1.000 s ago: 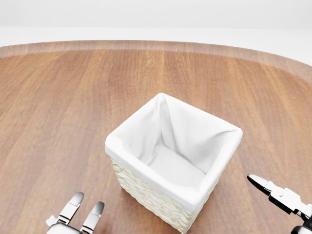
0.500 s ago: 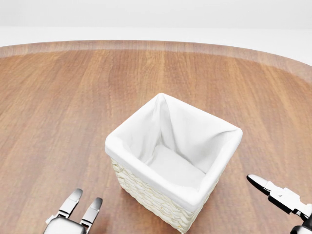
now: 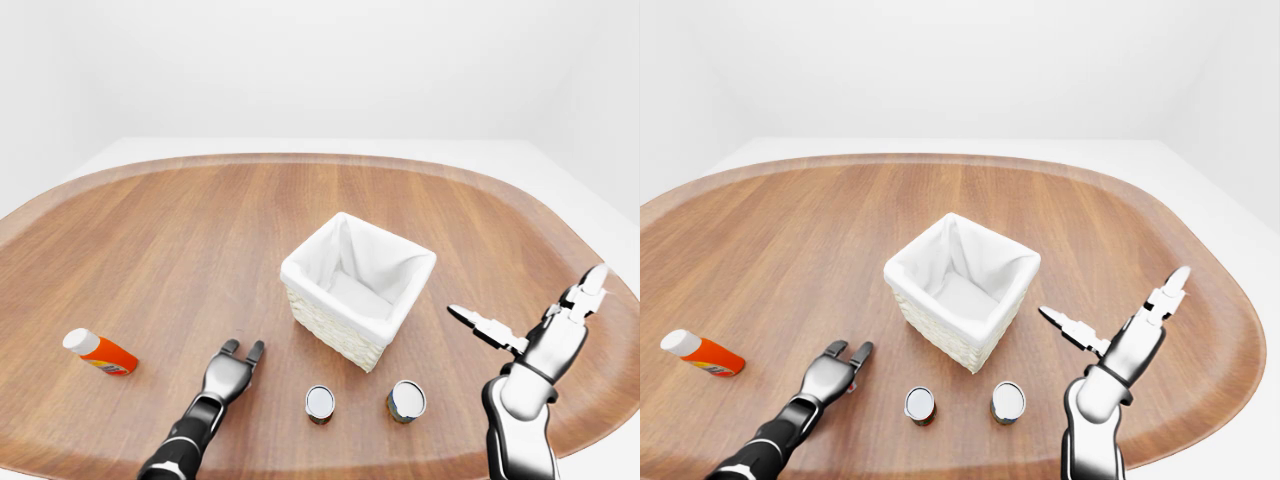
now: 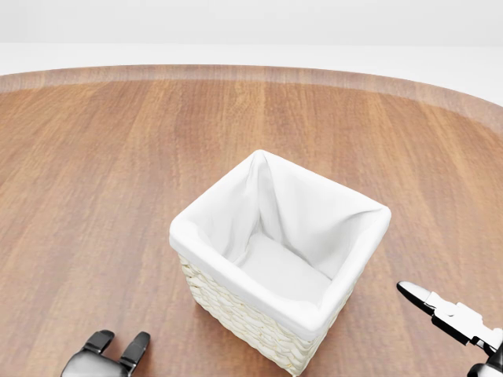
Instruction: Pick up the alphabet soup and the cream cheese box, and put them in the basket.
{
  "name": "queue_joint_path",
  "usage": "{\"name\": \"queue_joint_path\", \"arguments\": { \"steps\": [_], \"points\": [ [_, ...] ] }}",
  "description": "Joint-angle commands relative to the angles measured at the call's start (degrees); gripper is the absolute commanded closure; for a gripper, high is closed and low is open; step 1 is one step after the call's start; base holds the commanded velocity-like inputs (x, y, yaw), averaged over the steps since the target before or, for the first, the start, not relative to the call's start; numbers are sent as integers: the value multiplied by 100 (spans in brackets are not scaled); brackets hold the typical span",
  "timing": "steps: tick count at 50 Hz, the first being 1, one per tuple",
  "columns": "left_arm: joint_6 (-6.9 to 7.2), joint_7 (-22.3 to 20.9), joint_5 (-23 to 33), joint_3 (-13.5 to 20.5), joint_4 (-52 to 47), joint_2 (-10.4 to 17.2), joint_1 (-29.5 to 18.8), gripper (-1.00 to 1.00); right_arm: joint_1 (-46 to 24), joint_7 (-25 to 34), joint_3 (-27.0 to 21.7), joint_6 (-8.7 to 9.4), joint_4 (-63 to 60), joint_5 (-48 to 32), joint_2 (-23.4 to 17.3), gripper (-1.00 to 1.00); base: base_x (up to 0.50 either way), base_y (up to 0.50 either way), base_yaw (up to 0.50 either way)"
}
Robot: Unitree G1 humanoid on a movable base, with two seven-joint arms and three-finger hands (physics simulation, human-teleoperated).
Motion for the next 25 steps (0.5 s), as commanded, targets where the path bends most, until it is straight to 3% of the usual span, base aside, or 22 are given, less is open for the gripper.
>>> {"name": "queue_joint_path", "arguments": {
  "steps": [1,5,17,25],
  "points": [
    [0,0,99,17,992,119,272,100,-11,0,7,12,10,-18,-4,-100,0,0,0],
    [0,0,98,36,1019,95,257,100,-16,0,1,-39,70,-13,-14,-100,0,0,0],
    [0,0,-40,117,989,18,191,100,-3,0,13,38,-17,-18,-1,-100,0,0,0],
    [0,0,-171,137,832,102,113,100,-3,0,12,-3,23,-18,-3,-100,0,0,0]
  ]
}}
